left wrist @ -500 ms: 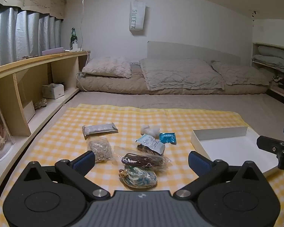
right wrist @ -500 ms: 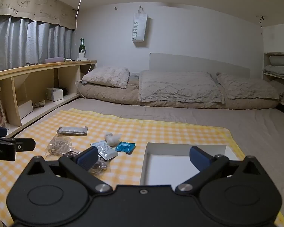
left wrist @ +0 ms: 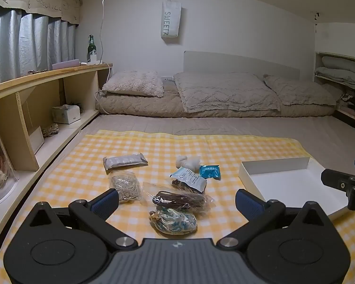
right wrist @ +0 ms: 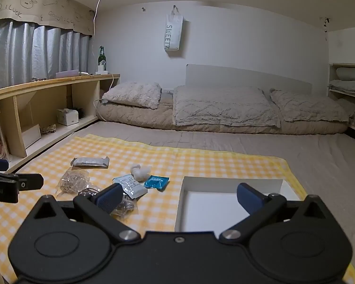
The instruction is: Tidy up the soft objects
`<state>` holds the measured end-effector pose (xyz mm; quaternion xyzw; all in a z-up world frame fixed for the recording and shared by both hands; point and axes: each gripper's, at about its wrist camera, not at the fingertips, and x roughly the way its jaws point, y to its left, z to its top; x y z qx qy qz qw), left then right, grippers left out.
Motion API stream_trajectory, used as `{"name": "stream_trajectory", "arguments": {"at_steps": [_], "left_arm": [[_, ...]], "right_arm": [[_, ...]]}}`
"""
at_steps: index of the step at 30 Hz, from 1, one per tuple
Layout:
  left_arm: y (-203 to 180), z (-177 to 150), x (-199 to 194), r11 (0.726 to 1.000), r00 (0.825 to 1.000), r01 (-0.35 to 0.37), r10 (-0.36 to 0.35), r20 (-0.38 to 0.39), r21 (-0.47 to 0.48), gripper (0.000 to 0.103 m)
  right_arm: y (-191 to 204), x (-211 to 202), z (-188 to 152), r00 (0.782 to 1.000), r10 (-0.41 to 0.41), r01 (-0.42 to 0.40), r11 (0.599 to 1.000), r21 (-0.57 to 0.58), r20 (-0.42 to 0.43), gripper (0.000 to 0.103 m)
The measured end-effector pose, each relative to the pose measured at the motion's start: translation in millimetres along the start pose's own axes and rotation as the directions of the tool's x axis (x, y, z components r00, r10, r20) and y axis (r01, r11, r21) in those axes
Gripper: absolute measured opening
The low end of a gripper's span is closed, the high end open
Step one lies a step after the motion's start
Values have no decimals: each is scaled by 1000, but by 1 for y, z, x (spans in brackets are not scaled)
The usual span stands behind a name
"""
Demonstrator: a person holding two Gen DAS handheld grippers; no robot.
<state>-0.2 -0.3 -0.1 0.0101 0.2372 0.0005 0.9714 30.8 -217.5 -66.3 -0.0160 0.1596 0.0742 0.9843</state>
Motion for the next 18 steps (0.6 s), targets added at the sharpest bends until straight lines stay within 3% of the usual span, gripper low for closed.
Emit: {"name": "stream_trajectory", "arguments": {"at_steps": [18], "left_arm": [[0,0,0,1000,1000,-2,2,-3,-3,103]], "right_arm": [[-1,0,0,1000,-4,4,1000,3,-6,103]]}}
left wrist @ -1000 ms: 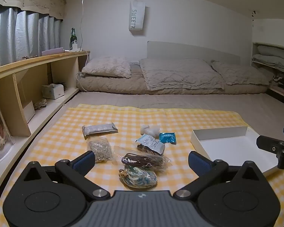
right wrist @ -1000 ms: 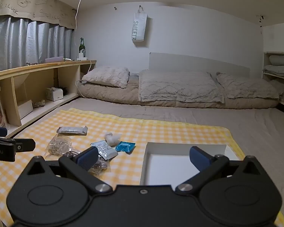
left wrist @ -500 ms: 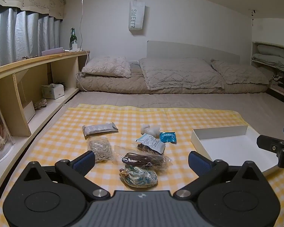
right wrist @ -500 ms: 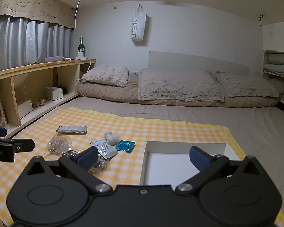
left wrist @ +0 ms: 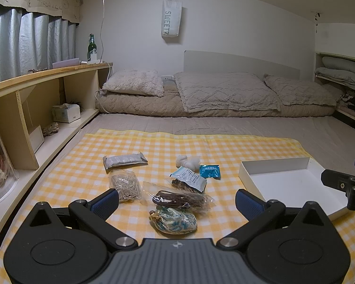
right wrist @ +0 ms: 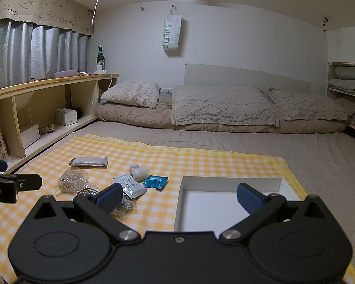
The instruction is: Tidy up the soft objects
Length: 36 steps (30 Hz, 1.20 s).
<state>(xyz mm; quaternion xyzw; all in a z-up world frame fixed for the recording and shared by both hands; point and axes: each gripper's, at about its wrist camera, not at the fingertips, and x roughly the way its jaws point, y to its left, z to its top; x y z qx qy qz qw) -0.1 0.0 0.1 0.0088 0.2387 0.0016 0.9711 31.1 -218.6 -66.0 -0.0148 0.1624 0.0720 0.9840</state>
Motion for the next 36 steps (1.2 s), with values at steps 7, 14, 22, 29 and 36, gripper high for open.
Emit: {"name": "stream_trajectory", "arguments": {"at_steps": [7,14,22,29,36], "left_arm": [[0,0,0,1000,1000,0,0,0,-1,103],[-3,-5,1,1000,1000,0,0,-1,0,103],[-2,-5,2,1000,1000,1,-1,-2,-1,103],[-3,-5,2,1000,1000,1,-1,-3,-2,103],[-2,-5,2,1000,1000,0,0,-3,-2,103]], "right_arm": [[1,2,-2,1000,0,0,1000,0,-1,103],[-1,4,-2,1000,0,0,1000,-1,-2,103],[1,3,-2,1000,0,0,1000,0,-4,103],[1,2,-1,1000,-2,2,1000,1,-6,103],[1,2,-2,1000,-1,1,1000,2,-6,103]]}}
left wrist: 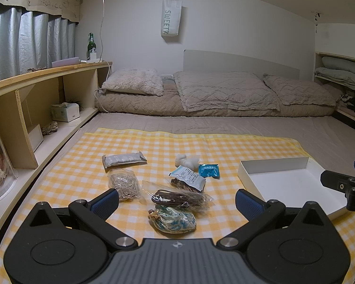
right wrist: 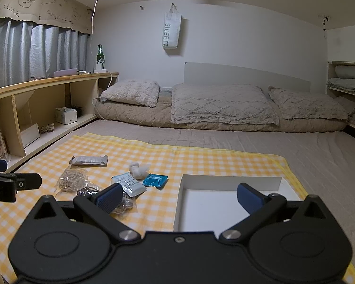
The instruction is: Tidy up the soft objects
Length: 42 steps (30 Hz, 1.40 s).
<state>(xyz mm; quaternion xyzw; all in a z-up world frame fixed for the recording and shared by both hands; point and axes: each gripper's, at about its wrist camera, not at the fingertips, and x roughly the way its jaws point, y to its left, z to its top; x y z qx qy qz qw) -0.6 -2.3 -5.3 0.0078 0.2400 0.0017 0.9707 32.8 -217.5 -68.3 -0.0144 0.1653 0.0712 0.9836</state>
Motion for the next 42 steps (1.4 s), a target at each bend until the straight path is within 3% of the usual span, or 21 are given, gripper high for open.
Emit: {"name": "stream_trajectory", "arguments": {"at_steps": [29,35,42], "left_arm": [[3,2,0,1000,1000,9,-9,9,-16,103],[4,16,1,999,1000,-3,4,27,-36,103],[11,46,10,1000,999,-14,14,37,-5,103]], "right_arm": [[-1,0,0,1000,4,-4,1000,6,4,103],[-1,-2,1,1000,9,-9,1000,10,21,103],[1,5,30,997,17,-15,999,-29,69,103]]}}
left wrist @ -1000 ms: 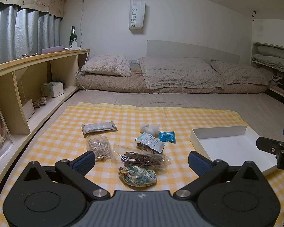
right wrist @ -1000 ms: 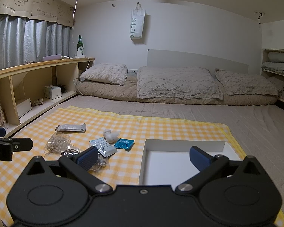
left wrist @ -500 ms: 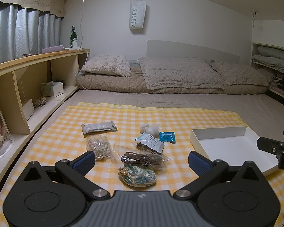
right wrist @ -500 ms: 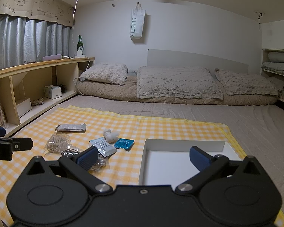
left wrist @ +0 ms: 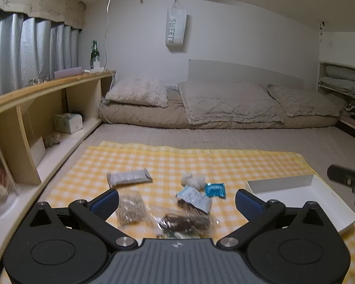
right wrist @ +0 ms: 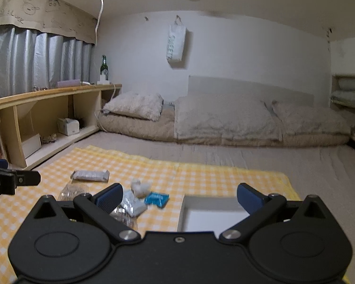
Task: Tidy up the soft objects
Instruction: 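Grasp the bag of white cords with left tool while right tool grasps brown-cord bag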
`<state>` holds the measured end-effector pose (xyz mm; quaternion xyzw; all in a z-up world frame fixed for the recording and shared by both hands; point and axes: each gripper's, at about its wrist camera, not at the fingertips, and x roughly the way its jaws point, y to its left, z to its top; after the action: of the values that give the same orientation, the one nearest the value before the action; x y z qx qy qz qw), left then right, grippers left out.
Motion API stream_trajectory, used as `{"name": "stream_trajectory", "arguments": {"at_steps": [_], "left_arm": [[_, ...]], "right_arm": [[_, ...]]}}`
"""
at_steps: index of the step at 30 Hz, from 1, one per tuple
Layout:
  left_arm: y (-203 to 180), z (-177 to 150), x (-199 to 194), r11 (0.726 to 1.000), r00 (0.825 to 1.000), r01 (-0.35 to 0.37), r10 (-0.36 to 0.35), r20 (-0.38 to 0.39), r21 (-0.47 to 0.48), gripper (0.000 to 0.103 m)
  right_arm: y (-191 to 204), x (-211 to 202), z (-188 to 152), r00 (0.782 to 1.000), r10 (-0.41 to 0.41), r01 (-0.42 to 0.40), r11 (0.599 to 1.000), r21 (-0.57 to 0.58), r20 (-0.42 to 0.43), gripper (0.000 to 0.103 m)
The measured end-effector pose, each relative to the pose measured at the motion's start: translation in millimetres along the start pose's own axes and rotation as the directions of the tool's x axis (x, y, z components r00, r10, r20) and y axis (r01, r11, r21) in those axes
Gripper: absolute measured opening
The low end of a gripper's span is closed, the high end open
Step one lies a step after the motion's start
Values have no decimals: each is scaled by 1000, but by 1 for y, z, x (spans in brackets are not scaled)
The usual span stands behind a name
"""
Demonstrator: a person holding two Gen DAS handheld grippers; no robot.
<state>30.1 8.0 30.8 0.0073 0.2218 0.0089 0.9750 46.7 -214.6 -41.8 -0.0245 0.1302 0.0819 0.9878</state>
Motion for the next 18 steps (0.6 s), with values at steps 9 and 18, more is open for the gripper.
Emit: {"name": "stream_trajectory", "arguments": {"at_steps": [9,18], "left_arm": [[12,32,28,996,994,-84,83,71,15,103],[60,28,99,982,990,-137,133,-39,-134,103]], "right_arm": [[11,35,64,995,73,-65,991,-121,66,103],[37,97,70,981,181,-167,970,-179,63,103]]}}
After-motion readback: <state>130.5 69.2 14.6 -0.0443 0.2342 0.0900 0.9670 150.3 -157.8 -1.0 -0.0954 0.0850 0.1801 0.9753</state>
